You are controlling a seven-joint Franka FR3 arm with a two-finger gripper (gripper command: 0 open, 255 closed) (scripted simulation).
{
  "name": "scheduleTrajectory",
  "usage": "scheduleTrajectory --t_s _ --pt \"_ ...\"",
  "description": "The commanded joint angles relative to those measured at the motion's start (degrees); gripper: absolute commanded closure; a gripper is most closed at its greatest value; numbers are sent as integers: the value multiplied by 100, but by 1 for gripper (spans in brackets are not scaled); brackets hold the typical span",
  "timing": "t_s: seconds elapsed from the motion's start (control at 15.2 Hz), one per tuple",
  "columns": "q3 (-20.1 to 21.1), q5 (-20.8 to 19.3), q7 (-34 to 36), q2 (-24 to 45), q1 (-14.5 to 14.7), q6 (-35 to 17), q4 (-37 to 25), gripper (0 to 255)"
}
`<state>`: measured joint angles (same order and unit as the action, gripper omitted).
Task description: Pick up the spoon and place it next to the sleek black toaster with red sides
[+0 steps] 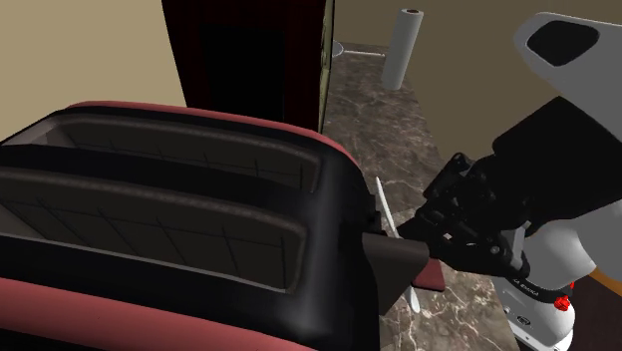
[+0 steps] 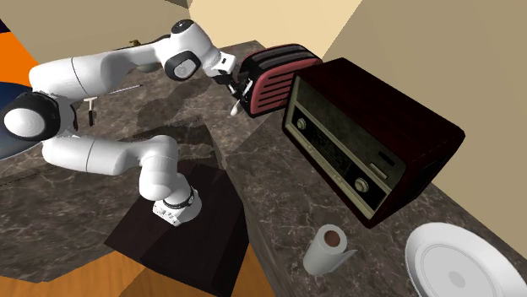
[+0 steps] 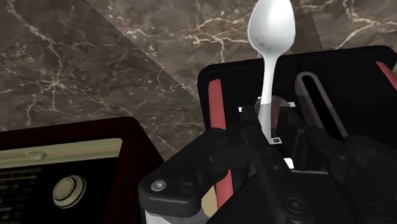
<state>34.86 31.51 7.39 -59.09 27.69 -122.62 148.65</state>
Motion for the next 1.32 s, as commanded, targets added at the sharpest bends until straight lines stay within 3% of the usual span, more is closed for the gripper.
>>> scheduleTrajectory --t_s 0.0,0.13,0.33,0.4,0.46,0.53,0.66,0.73,0.99,1.25 --pt "129 198 -12 915 -112 287 318 255" --pt "237 325 -113 836 -257 360 303 255" --pt "194 275 -73 868 -199 330 309 255" --pt "141 205 -155 1069 -336 320 122 0" --pt "366 292 53 1052 -279 284 95 0" --pt "315 360 37 806 -122 282 379 0" --pt "334 380 25 836 -121 229 408 0" --pt "14 66 92 993 40 216 332 0" --pt "-512 -365 283 730 220 966 -106 0" --pt "-527 -382 298 739 242 958 -105 0"
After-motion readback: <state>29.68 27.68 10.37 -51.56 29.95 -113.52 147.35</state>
